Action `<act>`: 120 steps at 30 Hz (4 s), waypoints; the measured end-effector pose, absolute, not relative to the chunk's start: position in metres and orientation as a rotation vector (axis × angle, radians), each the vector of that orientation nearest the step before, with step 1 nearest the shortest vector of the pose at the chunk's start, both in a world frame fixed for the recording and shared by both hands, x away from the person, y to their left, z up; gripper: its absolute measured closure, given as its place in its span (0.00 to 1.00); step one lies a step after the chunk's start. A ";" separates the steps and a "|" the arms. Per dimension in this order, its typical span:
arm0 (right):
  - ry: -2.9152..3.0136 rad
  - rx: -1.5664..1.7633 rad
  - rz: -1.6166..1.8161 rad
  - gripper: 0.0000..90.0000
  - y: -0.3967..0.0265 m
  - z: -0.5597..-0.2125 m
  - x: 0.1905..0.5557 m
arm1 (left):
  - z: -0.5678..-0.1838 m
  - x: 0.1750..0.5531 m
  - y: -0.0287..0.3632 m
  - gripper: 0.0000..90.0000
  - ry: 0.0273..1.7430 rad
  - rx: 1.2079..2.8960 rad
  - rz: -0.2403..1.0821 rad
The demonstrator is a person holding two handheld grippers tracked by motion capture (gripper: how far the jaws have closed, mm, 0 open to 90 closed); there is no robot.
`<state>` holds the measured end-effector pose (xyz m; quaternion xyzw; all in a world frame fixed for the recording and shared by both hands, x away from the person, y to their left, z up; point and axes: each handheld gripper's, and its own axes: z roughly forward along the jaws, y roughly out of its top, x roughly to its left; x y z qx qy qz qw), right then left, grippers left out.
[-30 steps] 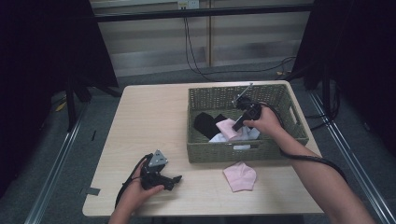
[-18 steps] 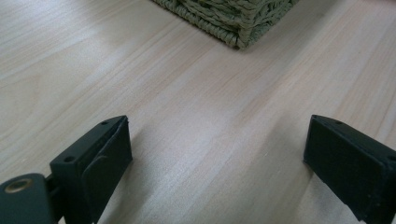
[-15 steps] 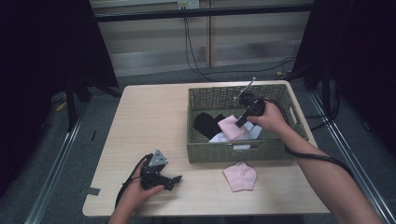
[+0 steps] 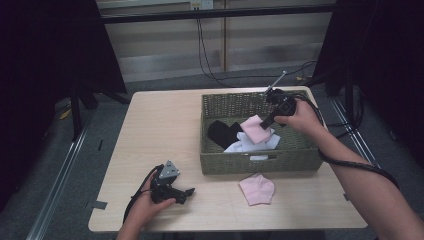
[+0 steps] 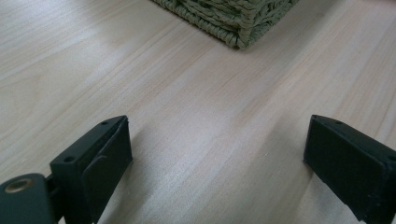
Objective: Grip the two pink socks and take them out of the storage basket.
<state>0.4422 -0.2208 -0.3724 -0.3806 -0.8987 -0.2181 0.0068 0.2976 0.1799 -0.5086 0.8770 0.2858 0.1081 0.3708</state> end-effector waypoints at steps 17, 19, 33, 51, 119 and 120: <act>-2.801 -1.151 -0.669 0.89 -0.229 -0.335 0.421 | -0.509 0.298 0.180 0.08 0.733 2.249 0.277; -2.806 -1.139 -0.664 0.89 -0.230 -0.332 0.419 | -0.509 0.298 0.180 0.08 0.732 2.250 0.277; -2.799 -1.098 -0.691 0.89 -0.233 -0.312 0.401 | -0.509 0.298 0.180 0.08 0.733 2.250 0.277; -2.822 -0.987 -0.705 0.89 -0.230 -0.294 0.371 | -0.509 0.298 0.180 0.08 0.733 2.249 0.277; -2.824 -0.962 -0.834 0.41 -0.254 -0.409 0.290 | -0.508 0.298 0.180 0.08 0.725 2.257 0.280; -2.821 -0.971 -0.841 0.41 -0.255 -0.415 0.288 | -0.508 0.298 0.180 0.08 0.725 2.257 0.281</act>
